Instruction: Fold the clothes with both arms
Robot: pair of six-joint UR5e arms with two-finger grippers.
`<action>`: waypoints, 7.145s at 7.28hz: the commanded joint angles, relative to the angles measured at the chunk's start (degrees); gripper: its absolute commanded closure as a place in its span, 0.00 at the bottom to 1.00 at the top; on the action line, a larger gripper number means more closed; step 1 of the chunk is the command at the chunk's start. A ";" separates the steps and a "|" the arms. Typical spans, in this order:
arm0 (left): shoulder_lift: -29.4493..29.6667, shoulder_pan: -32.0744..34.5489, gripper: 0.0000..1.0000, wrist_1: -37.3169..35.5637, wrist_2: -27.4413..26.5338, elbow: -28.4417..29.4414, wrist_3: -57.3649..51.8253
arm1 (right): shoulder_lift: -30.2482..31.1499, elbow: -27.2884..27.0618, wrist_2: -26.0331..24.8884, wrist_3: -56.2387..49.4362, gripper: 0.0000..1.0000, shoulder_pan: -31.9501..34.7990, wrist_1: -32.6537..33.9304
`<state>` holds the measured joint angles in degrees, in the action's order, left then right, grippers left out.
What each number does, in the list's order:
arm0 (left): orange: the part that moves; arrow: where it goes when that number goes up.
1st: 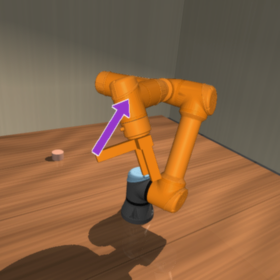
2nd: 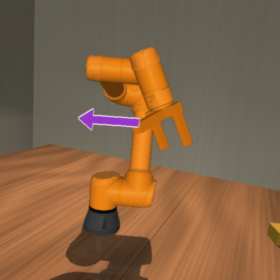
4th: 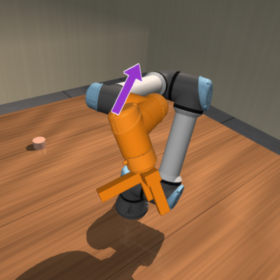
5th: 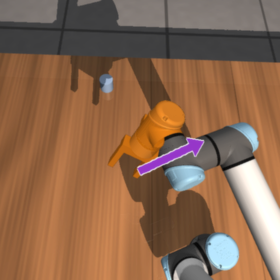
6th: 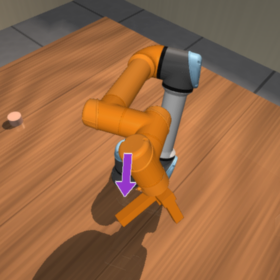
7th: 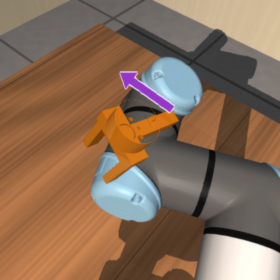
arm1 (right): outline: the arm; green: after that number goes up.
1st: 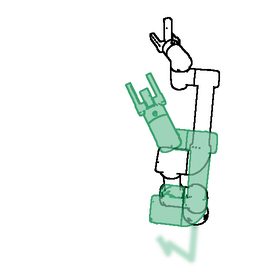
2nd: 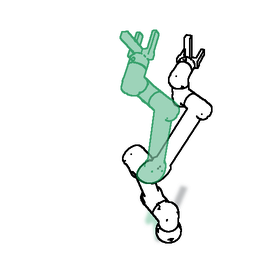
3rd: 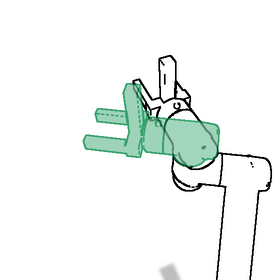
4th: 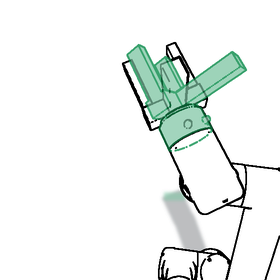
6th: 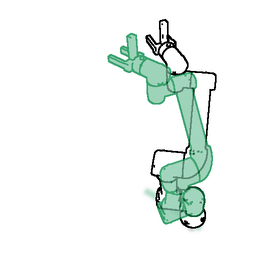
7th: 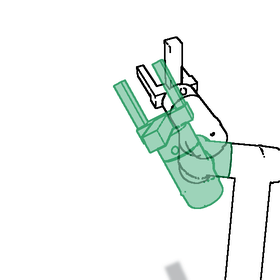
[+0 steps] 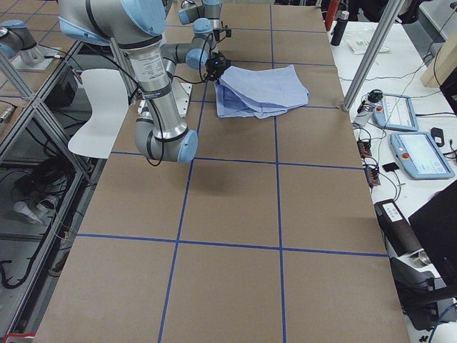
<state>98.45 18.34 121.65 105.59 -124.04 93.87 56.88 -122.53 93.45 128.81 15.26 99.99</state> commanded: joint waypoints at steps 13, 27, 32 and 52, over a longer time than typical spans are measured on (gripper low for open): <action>24.22 27.50 1.00 -31.65 7.80 18.32 -28.52 | -18.68 27.17 -3.54 -13.21 1.00 13.72 -3.82; 21.13 38.34 0.00 -6.86 14.55 40.34 -54.37 | -38.24 68.17 14.01 -48.61 0.00 26.56 -16.66; 4.95 44.56 0.00 -25.13 16.40 15.26 -75.80 | -6.60 23.83 24.12 -86.25 0.00 39.71 13.72; -21.89 69.46 0.00 -26.29 25.46 18.31 -96.68 | 47.71 11.09 37.07 -131.98 0.00 68.59 -3.75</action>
<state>77.21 87.71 95.25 130.94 -106.10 -2.42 104.26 -111.51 130.51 -3.16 83.85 96.24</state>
